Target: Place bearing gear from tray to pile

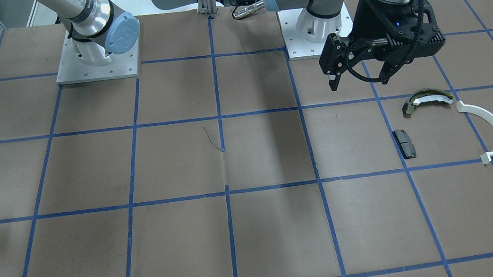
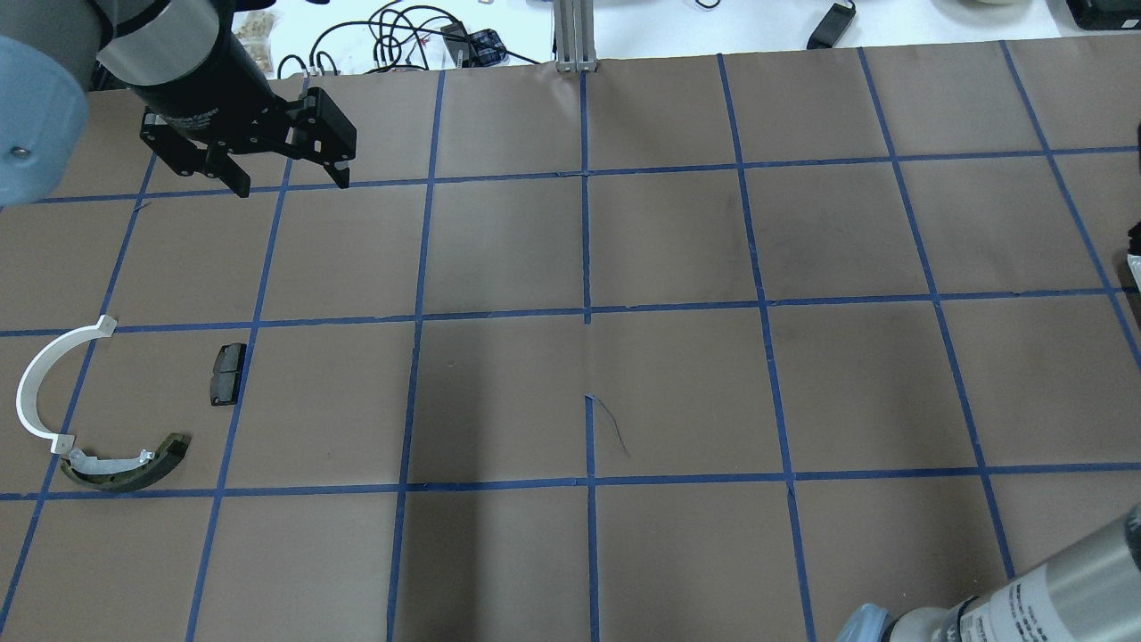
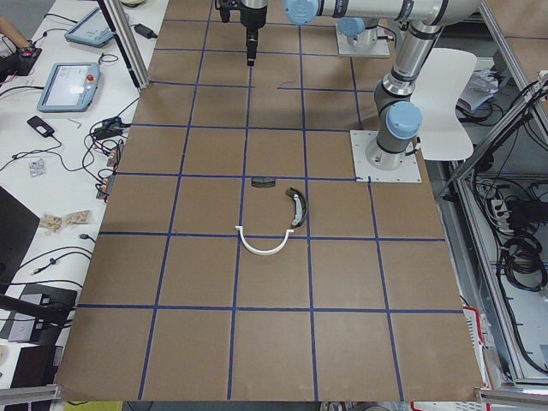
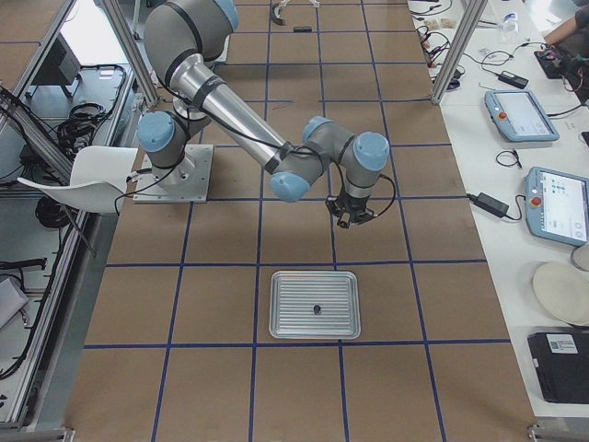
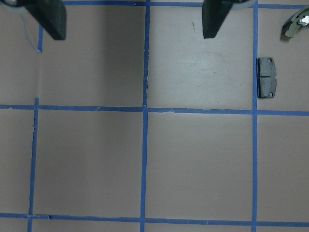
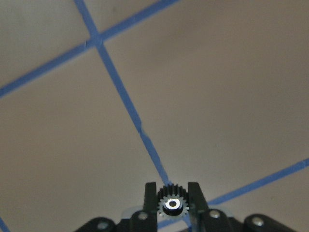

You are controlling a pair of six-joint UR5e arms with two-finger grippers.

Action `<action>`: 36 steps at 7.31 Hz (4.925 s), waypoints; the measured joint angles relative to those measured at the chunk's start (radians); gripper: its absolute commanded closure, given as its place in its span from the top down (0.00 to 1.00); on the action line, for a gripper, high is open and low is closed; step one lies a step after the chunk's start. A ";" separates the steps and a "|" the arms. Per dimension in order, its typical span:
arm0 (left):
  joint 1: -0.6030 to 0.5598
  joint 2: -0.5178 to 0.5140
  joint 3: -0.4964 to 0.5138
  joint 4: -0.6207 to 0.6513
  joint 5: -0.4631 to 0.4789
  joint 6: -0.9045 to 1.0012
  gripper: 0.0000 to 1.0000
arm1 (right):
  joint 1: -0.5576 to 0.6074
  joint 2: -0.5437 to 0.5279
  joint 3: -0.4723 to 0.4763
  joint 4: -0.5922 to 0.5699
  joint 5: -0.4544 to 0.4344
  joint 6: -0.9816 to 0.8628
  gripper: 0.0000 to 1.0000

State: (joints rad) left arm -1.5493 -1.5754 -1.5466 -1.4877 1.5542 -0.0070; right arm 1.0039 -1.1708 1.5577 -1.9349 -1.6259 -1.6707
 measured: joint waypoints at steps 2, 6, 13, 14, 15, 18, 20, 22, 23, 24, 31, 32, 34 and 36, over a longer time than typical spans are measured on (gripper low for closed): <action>0.000 -0.013 0.008 0.024 0.001 0.001 1.00 | 0.165 -0.018 0.003 0.024 0.020 0.317 0.00; 0.001 -0.016 0.004 0.032 0.002 -0.006 1.00 | 0.547 -0.024 0.027 0.018 0.075 0.992 0.00; -0.001 -0.018 0.002 0.032 0.001 -0.012 1.00 | 0.975 0.077 0.071 -0.113 0.083 1.879 0.00; 0.000 -0.017 0.002 0.032 0.000 -0.013 1.00 | 1.001 0.095 0.081 -0.127 0.083 1.912 0.00; 0.000 -0.017 0.002 0.032 0.000 -0.013 1.00 | 1.019 0.103 0.104 -0.136 0.083 1.928 0.22; -0.001 -0.020 0.002 0.032 0.000 -0.013 1.00 | 1.047 0.106 0.138 -0.158 0.081 1.944 1.00; -0.003 -0.025 0.002 0.032 -0.001 -0.012 1.00 | 1.035 0.092 0.128 -0.159 0.081 1.930 1.00; -0.020 -0.050 -0.014 0.030 -0.003 -0.023 1.00 | 0.955 0.046 0.115 -0.125 0.079 1.847 1.00; -0.057 -0.071 -0.039 0.051 -0.003 -0.045 1.00 | 0.879 -0.003 0.113 -0.074 0.079 1.770 1.00; -0.104 -0.093 -0.073 0.101 -0.002 -0.081 0.97 | 0.794 -0.066 0.113 -0.006 0.079 1.684 1.00; -0.390 -0.378 -0.398 0.682 -0.029 -0.371 0.92 | 0.079 -0.236 0.111 0.195 0.017 0.808 1.00; -0.403 -0.405 -0.401 0.700 -0.029 -0.382 0.40 | 0.002 -0.235 0.110 0.187 0.003 0.685 1.00; -0.413 -0.432 -0.400 0.712 -0.029 -0.388 0.00 | -0.138 -0.221 0.109 0.144 -0.005 0.463 1.00; -0.415 -0.435 -0.400 0.714 -0.028 -0.385 0.00 | -0.244 -0.150 0.103 -0.005 -0.006 0.258 1.00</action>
State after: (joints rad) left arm -1.9644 -2.0107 -1.9462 -0.7734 1.5258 -0.3925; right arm 0.7595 -1.3209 1.6612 -1.9398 -1.6320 -1.4128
